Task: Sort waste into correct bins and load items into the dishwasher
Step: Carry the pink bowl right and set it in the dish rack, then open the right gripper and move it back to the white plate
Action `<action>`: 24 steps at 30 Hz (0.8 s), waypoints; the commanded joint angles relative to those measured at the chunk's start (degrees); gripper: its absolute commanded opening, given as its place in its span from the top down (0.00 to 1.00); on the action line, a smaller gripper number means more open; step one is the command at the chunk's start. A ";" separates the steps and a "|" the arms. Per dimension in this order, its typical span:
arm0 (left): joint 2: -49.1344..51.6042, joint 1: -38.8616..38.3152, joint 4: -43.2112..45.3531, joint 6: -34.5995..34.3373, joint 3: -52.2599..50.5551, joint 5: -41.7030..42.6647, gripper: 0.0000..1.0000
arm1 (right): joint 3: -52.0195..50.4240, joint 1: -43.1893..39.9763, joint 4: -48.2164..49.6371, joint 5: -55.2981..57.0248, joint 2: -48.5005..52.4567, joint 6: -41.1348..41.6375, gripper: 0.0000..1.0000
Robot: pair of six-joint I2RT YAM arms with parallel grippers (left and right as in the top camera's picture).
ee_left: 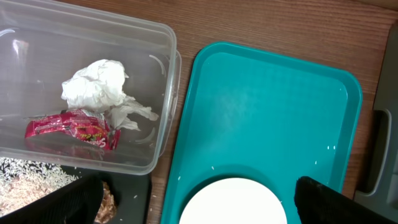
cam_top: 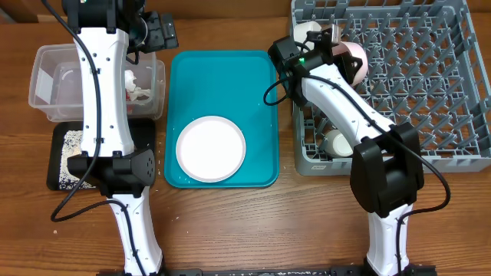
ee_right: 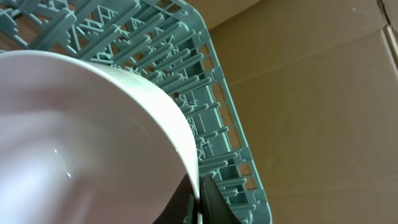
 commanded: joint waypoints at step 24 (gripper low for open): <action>-0.55 0.26 0.11 -0.33 -0.15 0.48 0.00 | 3.43 12.83 -5.33 -16.92 0.33 0.46 0.27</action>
